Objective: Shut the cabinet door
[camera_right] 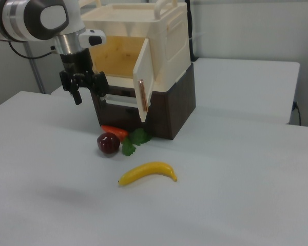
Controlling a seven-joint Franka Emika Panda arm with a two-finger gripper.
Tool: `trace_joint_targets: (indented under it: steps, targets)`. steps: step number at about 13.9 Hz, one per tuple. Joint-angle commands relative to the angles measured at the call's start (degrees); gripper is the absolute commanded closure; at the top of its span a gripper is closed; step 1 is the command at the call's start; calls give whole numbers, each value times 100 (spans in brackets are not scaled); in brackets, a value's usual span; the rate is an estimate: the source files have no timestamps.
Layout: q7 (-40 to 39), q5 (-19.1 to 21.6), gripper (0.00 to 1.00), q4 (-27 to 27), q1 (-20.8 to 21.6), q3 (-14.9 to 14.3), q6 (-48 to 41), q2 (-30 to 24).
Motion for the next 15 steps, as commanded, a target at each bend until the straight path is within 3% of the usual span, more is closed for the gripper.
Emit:
trace_joint_targets:
  steps: [1, 2, 3, 5, 6, 7, 15]
  targets:
    - [-235, -43, 0, -97, 30, 5, -159, -105]
    - [-227, -43, 1, -97, 30, 5, -159, -105]
    - [-227, -43, 14, -97, 30, 5, -150, -96]
    - [-235, 9, 66, -97, 30, 5, -132, -87]
    - [-235, 27, 88, -88, 30, 5, -150, -87]
    - [-218, 36, 100, -88, 30, 5, -133, -87]
    - [-200, 36, 100, -79, 30, 5, -159, -96]
